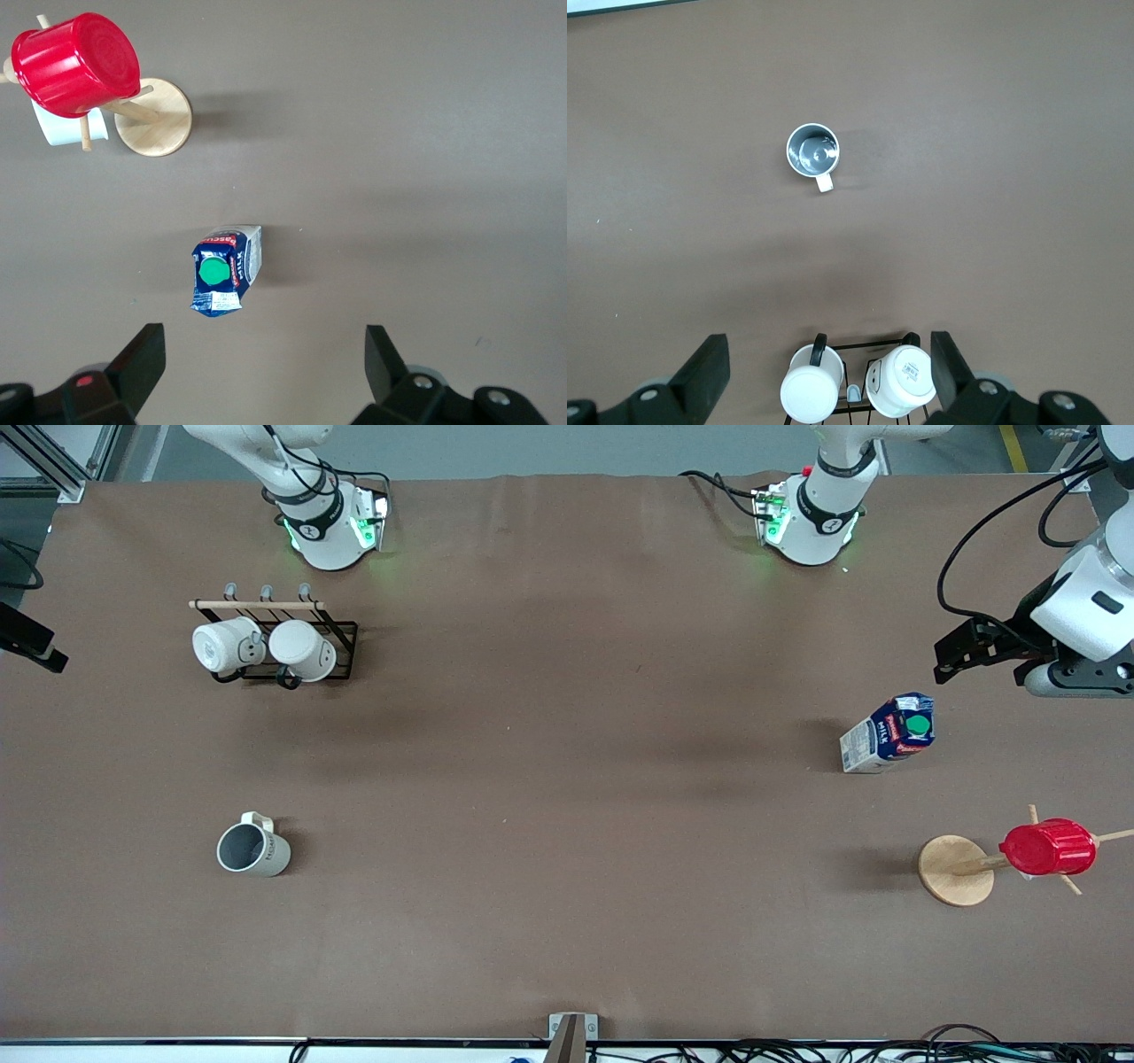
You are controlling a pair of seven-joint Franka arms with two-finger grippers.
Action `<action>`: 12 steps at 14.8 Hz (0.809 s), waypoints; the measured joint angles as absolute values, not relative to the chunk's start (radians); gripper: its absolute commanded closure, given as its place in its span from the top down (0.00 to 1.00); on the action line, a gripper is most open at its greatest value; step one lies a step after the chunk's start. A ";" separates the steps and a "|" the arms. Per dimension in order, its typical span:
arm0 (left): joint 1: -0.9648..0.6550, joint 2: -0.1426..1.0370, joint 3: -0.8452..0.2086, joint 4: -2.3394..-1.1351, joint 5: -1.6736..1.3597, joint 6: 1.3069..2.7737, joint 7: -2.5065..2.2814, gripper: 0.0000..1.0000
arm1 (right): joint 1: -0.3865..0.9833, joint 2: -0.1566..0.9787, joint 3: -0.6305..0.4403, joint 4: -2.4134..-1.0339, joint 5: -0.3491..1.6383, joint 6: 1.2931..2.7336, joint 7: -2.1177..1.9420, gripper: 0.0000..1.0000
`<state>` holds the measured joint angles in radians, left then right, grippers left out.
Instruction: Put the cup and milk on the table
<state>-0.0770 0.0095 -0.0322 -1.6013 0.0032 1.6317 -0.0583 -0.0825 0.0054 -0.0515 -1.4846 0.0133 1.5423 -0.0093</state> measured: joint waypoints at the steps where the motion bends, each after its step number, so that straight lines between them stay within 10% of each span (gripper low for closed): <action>1: -0.077 0.011 -0.032 -1.601 0.003 1.633 -0.058 0.99 | -0.083 0.005 -0.051 -1.485 0.013 1.542 -0.009 1.00; 12: -0.071 0.027 -0.032 -1.599 0.003 1.638 -0.058 0.99 | -0.083 0.022 -0.051 -1.487 0.013 1.550 -0.010 1.00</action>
<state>-0.0709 0.0272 -0.0321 -1.5995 0.0032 1.6376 -0.0583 -0.0825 0.0217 -0.0515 -1.4866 0.0133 1.5499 -0.0100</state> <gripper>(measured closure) 0.004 0.000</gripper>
